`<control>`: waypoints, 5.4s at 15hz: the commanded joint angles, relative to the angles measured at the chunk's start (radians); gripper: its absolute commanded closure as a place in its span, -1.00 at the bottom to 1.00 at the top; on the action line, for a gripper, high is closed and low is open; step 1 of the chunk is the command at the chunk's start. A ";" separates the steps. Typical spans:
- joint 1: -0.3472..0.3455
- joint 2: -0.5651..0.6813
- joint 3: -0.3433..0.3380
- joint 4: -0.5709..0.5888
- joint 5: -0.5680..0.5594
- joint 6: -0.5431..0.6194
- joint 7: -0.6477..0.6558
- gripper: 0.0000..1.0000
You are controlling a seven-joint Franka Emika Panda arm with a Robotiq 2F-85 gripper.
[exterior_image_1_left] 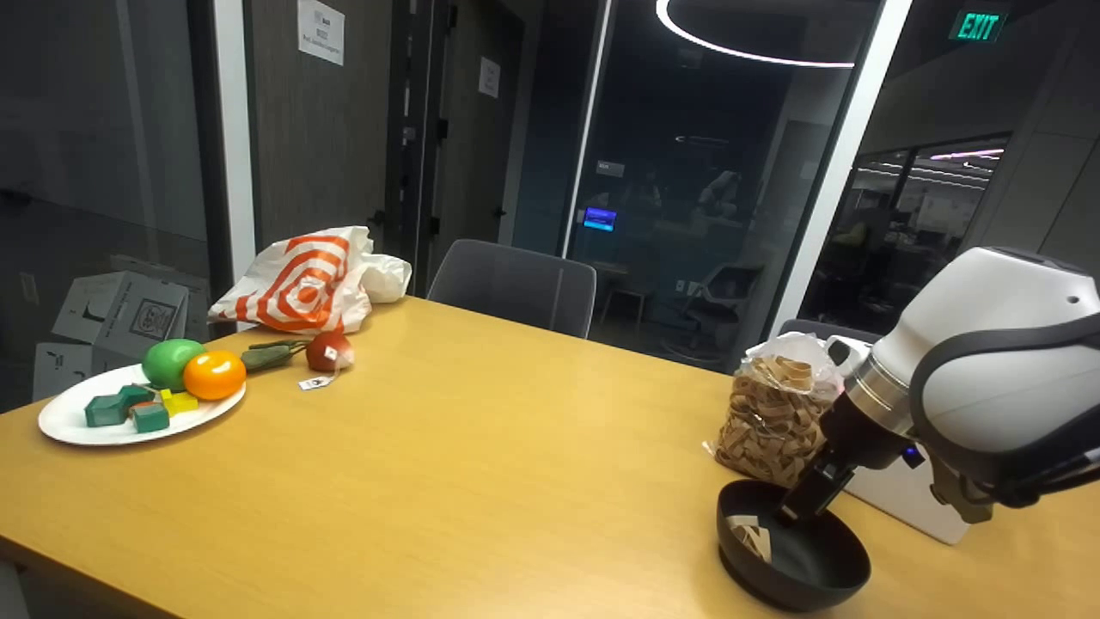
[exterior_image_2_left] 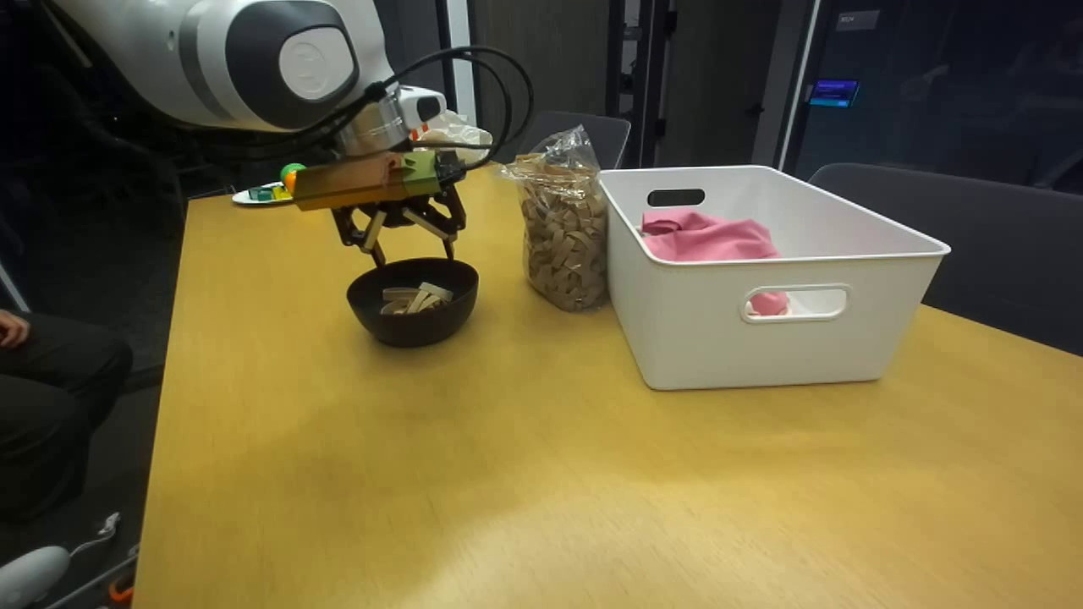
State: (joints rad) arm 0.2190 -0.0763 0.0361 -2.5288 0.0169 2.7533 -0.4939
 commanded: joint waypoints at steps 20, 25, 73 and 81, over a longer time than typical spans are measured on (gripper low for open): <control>-0.064 0.156 0.097 0.067 0.283 0.009 -0.301 -1.00; -0.108 0.191 0.129 0.098 0.347 0.005 -0.365 -1.00; -0.151 -0.084 0.049 0.177 0.275 -0.113 -0.335 0.81; -0.121 0.010 0.049 0.282 0.143 0.106 -0.205 0.81</control>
State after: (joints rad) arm 0.0975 -0.1293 0.0910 -2.3062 0.2643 2.7757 -0.7894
